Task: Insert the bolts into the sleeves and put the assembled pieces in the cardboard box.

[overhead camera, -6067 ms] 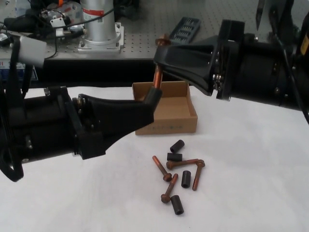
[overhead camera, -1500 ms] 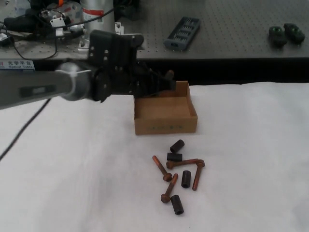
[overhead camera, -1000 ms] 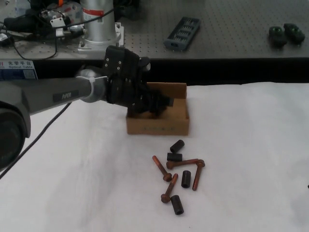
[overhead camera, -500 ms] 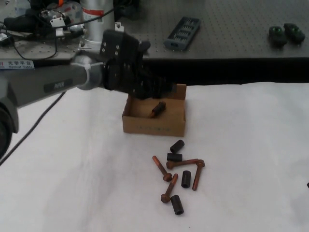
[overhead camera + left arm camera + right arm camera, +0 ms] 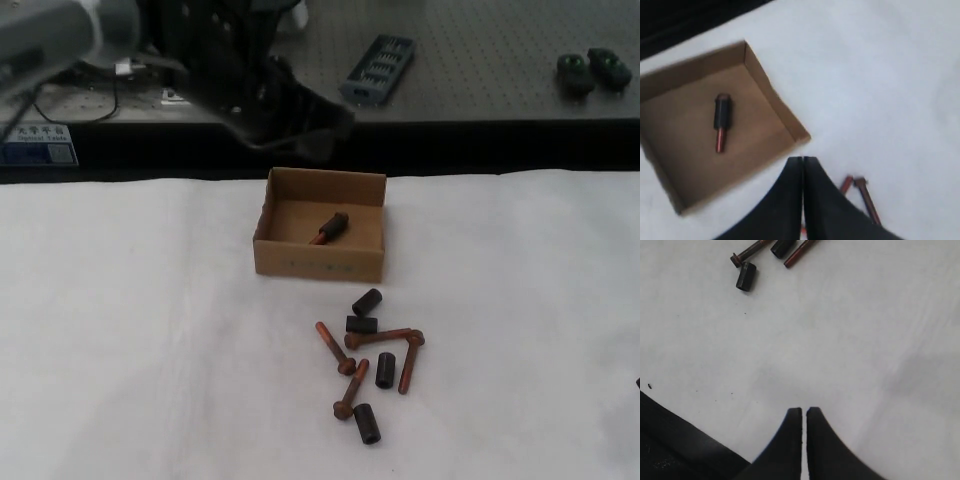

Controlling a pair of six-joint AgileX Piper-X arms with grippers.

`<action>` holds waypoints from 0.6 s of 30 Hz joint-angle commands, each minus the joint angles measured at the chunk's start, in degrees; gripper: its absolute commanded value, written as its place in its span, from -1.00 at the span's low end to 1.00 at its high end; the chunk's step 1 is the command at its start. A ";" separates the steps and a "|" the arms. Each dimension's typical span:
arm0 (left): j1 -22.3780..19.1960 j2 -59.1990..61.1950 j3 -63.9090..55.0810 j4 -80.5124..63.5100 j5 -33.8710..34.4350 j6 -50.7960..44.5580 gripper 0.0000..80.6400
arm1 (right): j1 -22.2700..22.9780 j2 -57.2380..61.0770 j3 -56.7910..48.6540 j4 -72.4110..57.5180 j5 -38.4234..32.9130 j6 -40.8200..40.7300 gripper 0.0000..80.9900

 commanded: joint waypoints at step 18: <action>0.00 -58.58 61.52 3.00 -2.75 0.10 -0.98 | -0.12 -0.39 -0.08 2.07 -0.39 0.24 -0.93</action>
